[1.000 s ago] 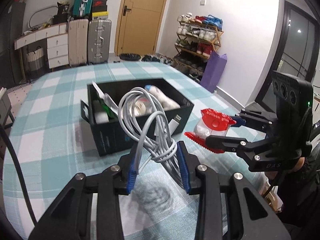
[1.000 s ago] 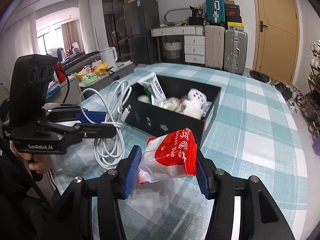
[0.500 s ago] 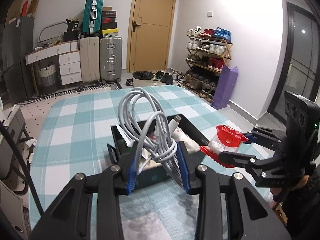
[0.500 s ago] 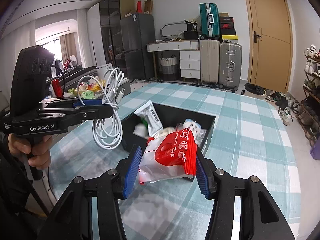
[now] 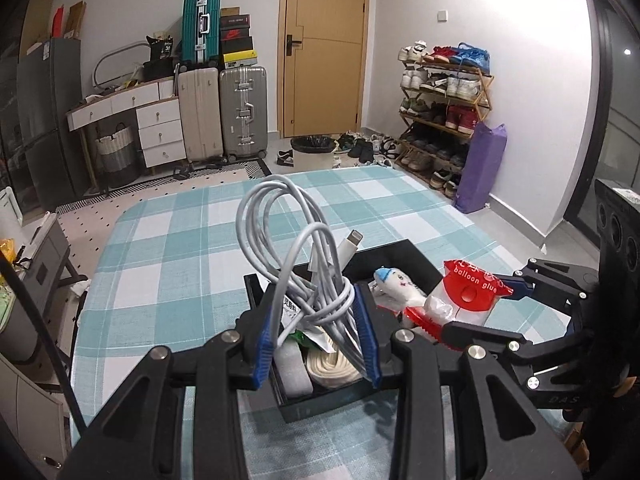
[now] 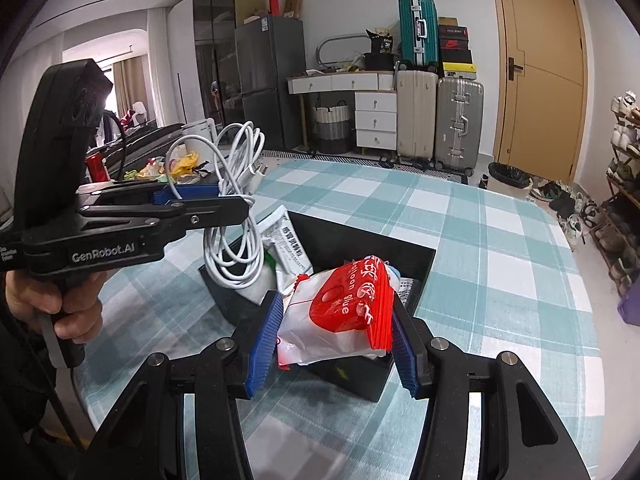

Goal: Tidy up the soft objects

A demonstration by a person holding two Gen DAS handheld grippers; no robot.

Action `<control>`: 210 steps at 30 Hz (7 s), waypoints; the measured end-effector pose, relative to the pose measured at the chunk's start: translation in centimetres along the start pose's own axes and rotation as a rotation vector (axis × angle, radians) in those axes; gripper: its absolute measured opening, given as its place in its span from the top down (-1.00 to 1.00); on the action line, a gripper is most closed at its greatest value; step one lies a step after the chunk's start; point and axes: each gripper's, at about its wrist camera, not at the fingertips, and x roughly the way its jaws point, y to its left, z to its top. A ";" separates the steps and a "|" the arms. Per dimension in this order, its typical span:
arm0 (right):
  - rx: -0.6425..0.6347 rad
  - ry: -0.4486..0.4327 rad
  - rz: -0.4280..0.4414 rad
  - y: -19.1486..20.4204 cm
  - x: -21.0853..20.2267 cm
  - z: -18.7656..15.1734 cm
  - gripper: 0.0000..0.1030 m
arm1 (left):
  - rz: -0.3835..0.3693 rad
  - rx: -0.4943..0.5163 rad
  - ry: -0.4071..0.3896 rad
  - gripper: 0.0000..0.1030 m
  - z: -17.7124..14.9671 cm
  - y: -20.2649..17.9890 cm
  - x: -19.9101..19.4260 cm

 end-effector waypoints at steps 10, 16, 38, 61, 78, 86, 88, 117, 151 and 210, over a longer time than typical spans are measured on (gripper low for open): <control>-0.024 0.040 0.010 -0.3 2.3 0.9 -0.01 | 0.041 0.118 0.075 0.33 0.1 -2.0 2.6; -0.032 0.052 0.016 -0.7 2.9 1.2 0.00 | 0.031 0.138 0.124 0.33 -0.2 -2.3 4.6; -0.094 0.083 0.005 -0.9 5.8 1.7 0.00 | -0.019 0.118 0.163 0.32 -1.0 -1.7 6.3; 0.022 -0.053 -0.042 -2.9 0.0 0.2 -0.98 | -0.054 0.037 0.082 -0.78 -2.1 -0.4 1.5; 0.066 -0.151 -0.033 -1.4 -3.4 -1.7 -0.99 | 0.053 -0.067 -0.066 -1.00 -4.8 0.7 -2.2; 0.044 -0.174 -0.048 -0.3 -3.4 -2.6 -0.99 | 0.102 -0.090 -0.107 -1.00 -6.4 0.5 -2.3; 0.044 -0.190 -0.049 -0.2 -3.5 -2.8 -0.99 | 0.106 -0.089 -0.118 -1.00 -6.6 0.5 -2.2; 0.039 -0.234 -0.091 -0.8 -2.9 -4.2 -0.99 | 0.143 -0.144 -0.154 -1.00 -7.8 1.8 -1.3; 0.039 -0.245 -0.093 -0.8 -3.2 -4.3 -0.99 | 0.153 -0.138 -0.165 -1.00 -7.9 1.8 -1.5; 0.039 -0.246 -0.094 -0.9 -3.1 -4.5 -0.99 | 0.155 -0.137 -0.169 -1.00 -8.0 2.0 -1.6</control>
